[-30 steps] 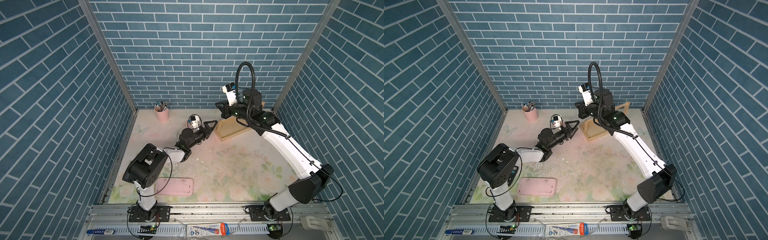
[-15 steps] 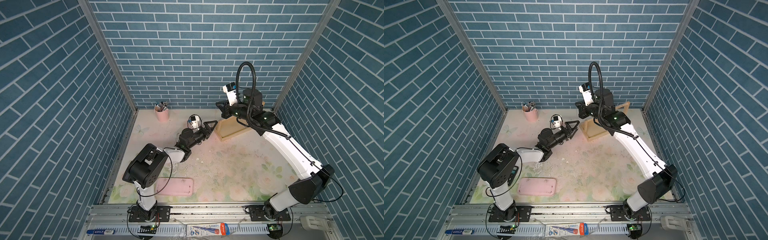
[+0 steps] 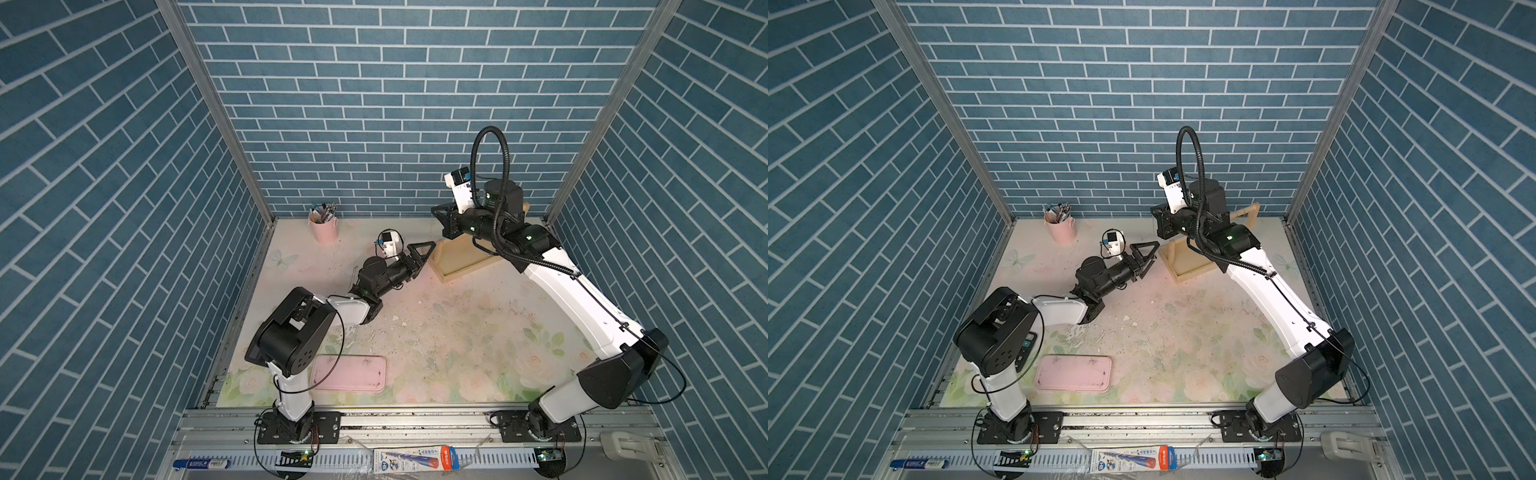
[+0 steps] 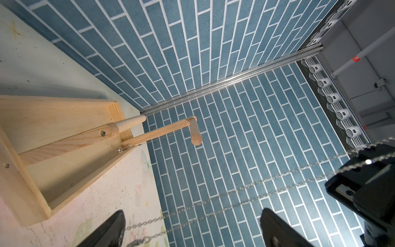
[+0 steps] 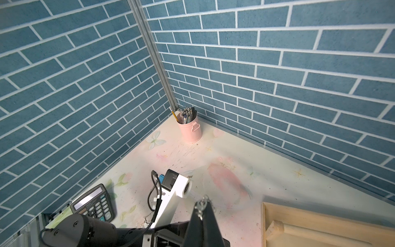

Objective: Take the necklace off the jewelry display stand
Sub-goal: Take off the necklace from the stand.

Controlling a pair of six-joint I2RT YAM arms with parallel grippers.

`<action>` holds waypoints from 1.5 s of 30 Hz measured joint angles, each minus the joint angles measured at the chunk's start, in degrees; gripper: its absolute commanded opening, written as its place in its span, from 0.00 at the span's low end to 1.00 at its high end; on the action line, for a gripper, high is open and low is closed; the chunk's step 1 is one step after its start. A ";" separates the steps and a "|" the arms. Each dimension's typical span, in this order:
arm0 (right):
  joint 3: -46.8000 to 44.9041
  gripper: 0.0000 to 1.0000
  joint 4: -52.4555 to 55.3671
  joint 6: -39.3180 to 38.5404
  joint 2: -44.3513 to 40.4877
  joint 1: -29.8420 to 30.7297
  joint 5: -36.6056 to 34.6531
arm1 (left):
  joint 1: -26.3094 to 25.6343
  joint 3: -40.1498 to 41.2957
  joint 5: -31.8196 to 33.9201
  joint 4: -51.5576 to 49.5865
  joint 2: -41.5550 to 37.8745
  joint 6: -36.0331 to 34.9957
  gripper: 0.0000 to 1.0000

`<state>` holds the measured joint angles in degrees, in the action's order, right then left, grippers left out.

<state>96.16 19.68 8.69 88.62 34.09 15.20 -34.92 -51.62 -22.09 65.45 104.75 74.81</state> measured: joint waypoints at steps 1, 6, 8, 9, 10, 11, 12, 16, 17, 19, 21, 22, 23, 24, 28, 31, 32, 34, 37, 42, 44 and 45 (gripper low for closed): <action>-0.07 0.00 -0.02 0.00 0.00 0.00 -0.02 | 0.00 0.00 0.00 0.00 0.00 0.00 0.99; -0.46 0.00 -0.13 0.00 -0.02 0.00 -0.07 | 0.00 0.00 -0.02 0.04 0.00 0.00 0.99; -0.48 0.00 -0.20 0.00 -0.02 0.00 -0.13 | 0.00 0.00 -0.02 0.04 0.00 0.00 0.99; -0.48 0.00 -0.26 0.00 -0.02 0.00 -0.20 | 0.00 0.00 -0.04 0.07 0.00 0.00 0.99; -0.48 0.00 -0.31 0.00 -0.02 0.00 -0.22 | 0.00 0.00 -0.04 0.07 0.00 0.00 0.99; -0.48 0.00 -0.37 0.00 -0.02 0.00 -0.26 | 0.00 0.00 -0.04 0.09 0.00 0.00 0.99; -0.48 0.00 -0.39 0.00 -0.02 0.00 -0.33 | 0.00 0.00 -0.04 0.11 0.00 0.00 0.99; -0.48 0.00 -0.42 0.00 -0.02 0.00 -0.46 | 0.00 0.00 -0.07 0.42 0.00 0.00 0.99; -0.48 0.00 -0.42 0.00 -0.02 0.00 -0.46 | 0.00 0.00 -0.07 0.48 0.00 0.00 0.99; -0.48 0.00 -0.44 0.00 -0.02 0.00 -0.48 | -0.02 0.00 -0.07 0.50 0.00 0.00 0.99; -0.48 0.00 -0.42 0.00 -0.02 0.00 -0.48 | -0.07 0.00 -0.07 0.52 0.00 0.00 0.99; -0.48 0.00 -0.44 0.00 -0.02 0.00 -0.48 | -0.11 0.00 -0.09 0.57 0.00 0.00 0.99; -0.48 0.00 -0.44 0.00 -0.02 0.00 -0.48 | -0.15 0.00 -0.11 0.63 0.00 0.00 0.99; -0.48 0.00 -0.44 0.00 -0.02 0.00 -0.48 | -0.22 0.00 -0.11 0.70 0.02 0.00 0.99; -0.48 0.00 -0.44 0.00 -0.02 0.00 -0.46 | -0.31 0.00 -0.11 0.92 0.04 0.00 0.99; -0.48 0.00 -0.44 0.00 0.00 0.00 -0.46 | -0.31 0.00 -0.11 0.92 0.07 0.00 0.99; -0.48 0.00 -0.44 0.00 -0.02 0.00 -0.48 | -0.31 0.00 -0.11 0.92 0.11 0.00 0.99; -0.48 0.00 -0.44 0.00 -0.02 0.00 -0.46 | -0.33 0.00 -0.11 0.94 0.33 0.00 0.99; -0.48 0.00 -0.44 0.00 -0.02 0.00 -0.48 | -0.35 0.00 -0.11 1.03 1.16 0.02 0.99; -0.48 0.00 -0.44 0.00 -0.02 0.00 -0.48 | -0.42 0.00 -0.09 1.01 1.88 0.02 0.99; -0.48 0.00 -0.44 0.00 -0.02 0.00 -0.50 | -0.50 -0.02 -0.09 1.09 1.88 0.02 0.99; -0.48 0.00 -0.44 0.00 -0.02 0.00 -0.50 | -0.59 -0.02 -0.07 1.09 1.88 0.02 0.99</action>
<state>95.68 19.25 8.69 88.60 34.09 14.70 -35.51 -51.64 -22.15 66.54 106.63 74.83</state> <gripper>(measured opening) 0.043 0.994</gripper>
